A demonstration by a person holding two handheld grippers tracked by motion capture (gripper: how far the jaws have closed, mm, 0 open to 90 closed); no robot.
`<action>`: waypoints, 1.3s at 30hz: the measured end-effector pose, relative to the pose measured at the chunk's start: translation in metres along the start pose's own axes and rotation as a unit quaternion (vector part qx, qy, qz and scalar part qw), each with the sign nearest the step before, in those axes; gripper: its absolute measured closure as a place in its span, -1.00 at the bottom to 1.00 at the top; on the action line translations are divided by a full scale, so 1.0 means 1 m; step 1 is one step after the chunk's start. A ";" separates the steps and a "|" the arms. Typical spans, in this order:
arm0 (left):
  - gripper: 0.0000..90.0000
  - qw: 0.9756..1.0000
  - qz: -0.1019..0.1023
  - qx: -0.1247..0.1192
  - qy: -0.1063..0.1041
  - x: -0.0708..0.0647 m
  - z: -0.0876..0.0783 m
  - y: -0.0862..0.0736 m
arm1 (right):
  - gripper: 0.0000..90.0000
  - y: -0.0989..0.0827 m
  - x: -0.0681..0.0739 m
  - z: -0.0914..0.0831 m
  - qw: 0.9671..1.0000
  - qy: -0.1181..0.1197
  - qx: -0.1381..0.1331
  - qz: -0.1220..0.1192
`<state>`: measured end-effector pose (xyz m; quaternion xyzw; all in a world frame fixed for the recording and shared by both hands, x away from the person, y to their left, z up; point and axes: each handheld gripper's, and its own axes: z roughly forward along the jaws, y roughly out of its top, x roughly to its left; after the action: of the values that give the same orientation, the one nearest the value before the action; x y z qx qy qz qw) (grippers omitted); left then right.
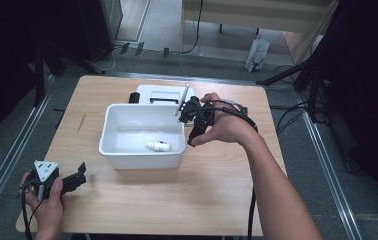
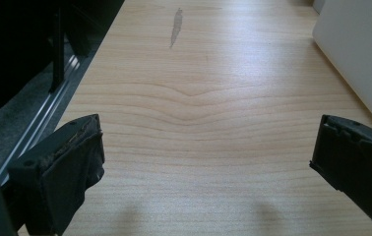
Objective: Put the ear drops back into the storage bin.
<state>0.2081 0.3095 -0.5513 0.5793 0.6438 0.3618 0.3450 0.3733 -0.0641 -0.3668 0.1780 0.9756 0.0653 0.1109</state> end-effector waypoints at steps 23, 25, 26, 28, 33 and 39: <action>-1.00 1.000 -0.001 -0.002 0.004 0.000 -0.001 0.000 | -1.00 -0.083 0.005 0.011 0.997 -0.006 -0.009 0.072; -1.00 1.000 -0.001 -0.002 0.004 0.000 0.000 0.000 | -1.00 -0.089 0.008 0.013 0.997 -0.013 -0.014 0.076; -1.00 1.000 -0.001 -0.002 0.004 0.000 0.000 0.000 | -1.00 -0.093 0.009 0.014 0.997 -0.014 -0.016 0.077; -1.00 1.000 -0.001 -0.002 0.004 -0.001 0.000 0.000 | -1.00 -0.100 0.012 0.017 0.996 -0.018 -0.020 0.081; -1.00 1.000 0.000 -0.003 0.005 -0.001 -0.001 0.000 | -1.00 -0.119 0.018 0.027 0.994 -0.033 -0.021 0.104; -1.00 1.000 0.000 -0.003 0.006 -0.001 -0.001 0.000 | -1.00 -0.144 0.019 0.035 0.989 -0.022 -0.040 0.138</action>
<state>0.2075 0.3087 -0.5513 0.5764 0.6448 0.3672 0.3423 0.3165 -0.1884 -0.4284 0.3078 0.9357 0.1149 0.1288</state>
